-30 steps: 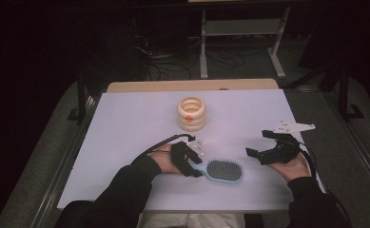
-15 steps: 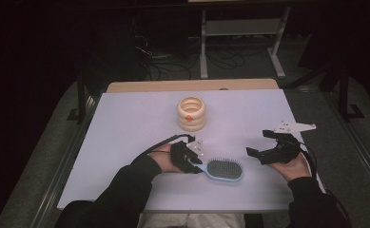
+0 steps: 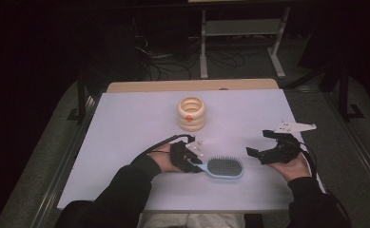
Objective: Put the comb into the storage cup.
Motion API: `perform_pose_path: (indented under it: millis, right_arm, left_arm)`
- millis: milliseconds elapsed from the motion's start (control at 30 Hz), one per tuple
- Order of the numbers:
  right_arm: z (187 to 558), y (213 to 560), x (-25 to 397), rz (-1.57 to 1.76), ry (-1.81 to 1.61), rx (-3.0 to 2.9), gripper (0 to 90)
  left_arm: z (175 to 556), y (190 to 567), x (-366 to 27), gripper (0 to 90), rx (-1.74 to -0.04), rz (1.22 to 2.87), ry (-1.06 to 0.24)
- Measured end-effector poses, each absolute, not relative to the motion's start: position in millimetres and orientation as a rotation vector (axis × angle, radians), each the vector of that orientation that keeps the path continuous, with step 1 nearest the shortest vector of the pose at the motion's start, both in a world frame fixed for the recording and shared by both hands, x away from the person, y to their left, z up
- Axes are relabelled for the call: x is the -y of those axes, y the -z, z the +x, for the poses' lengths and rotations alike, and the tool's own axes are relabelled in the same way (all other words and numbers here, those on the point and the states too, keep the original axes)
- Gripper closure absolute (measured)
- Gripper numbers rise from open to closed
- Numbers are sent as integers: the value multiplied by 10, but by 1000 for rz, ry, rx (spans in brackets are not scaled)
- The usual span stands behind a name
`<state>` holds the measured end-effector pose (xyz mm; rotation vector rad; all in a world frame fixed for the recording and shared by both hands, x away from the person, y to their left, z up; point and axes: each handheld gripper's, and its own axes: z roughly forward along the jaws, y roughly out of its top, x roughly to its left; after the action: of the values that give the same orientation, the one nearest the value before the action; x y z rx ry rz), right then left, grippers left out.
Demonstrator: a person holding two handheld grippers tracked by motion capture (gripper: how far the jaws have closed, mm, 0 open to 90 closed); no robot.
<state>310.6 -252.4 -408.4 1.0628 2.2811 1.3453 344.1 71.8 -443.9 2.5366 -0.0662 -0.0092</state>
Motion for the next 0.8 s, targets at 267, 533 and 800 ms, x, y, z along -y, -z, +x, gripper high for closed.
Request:
perform_pose_path:
  millis: [267, 533, 800]
  right_arm:
    - [3106, 4084, 2525, 1064, -1344, -2281, 0]
    - [3106, 4085, 2524, 1065, -1343, -2282, 0]
    - [3106, 4084, 2524, 1065, -1342, -2282, 0]
  left_arm:
    - [3436, 4398, -742, 693, 76, 2544, -23]
    - [3434, 4354, -782, 694, 76, 2549, -66]
    - [3430, 4324, -818, 696, 75, 2549, -85]
